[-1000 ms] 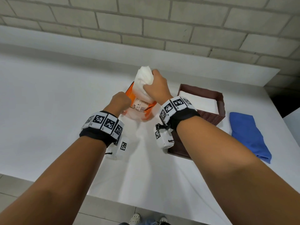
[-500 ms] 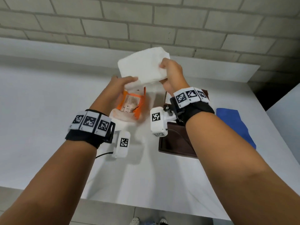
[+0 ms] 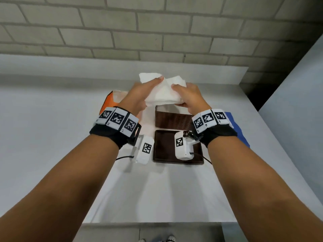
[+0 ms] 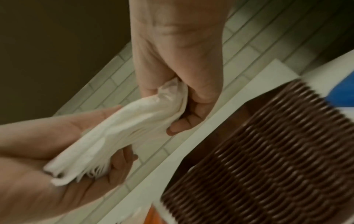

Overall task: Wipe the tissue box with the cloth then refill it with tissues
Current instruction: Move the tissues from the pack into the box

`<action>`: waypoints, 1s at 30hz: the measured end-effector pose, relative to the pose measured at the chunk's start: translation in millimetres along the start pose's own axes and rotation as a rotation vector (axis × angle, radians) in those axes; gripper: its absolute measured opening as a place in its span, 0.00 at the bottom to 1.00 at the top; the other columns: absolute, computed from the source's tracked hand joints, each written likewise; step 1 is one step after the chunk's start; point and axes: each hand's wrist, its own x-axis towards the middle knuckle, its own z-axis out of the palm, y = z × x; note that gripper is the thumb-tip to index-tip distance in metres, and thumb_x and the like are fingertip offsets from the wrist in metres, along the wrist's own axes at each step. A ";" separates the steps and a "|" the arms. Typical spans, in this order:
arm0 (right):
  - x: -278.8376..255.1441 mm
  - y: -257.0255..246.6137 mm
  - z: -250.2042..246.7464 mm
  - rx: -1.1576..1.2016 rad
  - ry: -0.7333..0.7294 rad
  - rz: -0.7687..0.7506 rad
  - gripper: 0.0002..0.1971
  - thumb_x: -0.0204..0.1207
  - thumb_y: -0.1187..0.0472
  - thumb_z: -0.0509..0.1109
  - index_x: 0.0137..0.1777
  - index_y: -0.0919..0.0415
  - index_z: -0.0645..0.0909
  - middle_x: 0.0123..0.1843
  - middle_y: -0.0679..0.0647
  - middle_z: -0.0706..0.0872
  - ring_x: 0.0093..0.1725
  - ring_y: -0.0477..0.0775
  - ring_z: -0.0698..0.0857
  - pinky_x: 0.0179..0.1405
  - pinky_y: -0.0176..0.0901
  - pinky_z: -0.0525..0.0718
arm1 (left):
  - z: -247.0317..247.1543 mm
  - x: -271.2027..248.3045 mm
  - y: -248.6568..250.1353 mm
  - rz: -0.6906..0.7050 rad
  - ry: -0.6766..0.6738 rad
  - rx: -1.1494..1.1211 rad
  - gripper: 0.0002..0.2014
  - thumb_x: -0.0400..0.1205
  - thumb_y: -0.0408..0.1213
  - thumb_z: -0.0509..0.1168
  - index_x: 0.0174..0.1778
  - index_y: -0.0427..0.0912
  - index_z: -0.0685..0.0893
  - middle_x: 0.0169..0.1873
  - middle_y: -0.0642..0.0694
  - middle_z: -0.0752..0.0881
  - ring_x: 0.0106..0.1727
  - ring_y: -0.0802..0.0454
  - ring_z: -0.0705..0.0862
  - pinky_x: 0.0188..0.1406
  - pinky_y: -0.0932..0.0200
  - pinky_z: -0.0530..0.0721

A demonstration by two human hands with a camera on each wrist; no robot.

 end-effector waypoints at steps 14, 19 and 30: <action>1.5 20.7 -41.9 -0.749 0.189 -0.143 0.20 0.80 0.69 0.60 0.72 0.69 0.67 0.68 0.69 0.78 0.66 0.68 0.80 0.61 0.49 0.78 | 50.5 50.1 -32.2 0.274 0.068 1.108 0.22 0.80 0.32 0.63 0.70 0.30 0.73 0.67 0.35 0.81 0.67 0.38 0.79 0.56 0.55 0.78; 1.3 32.7 -34.8 -0.954 0.151 -0.214 0.18 0.81 0.70 0.60 0.70 0.72 0.70 0.66 0.70 0.78 0.63 0.68 0.82 0.58 0.49 0.80 | 42.6 50.0 -47.3 0.353 0.067 1.283 0.21 0.78 0.37 0.69 0.65 0.33 0.78 0.63 0.35 0.83 0.66 0.37 0.80 0.59 0.52 0.78; 1.7 28.7 -35.7 -0.755 0.163 -0.211 0.20 0.79 0.74 0.57 0.71 0.71 0.65 0.63 0.70 0.80 0.60 0.68 0.82 0.47 0.44 0.76 | 35.1 41.1 -54.3 0.430 0.192 1.204 0.30 0.75 0.38 0.74 0.66 0.30 0.69 0.58 0.30 0.83 0.59 0.32 0.82 0.49 0.49 0.78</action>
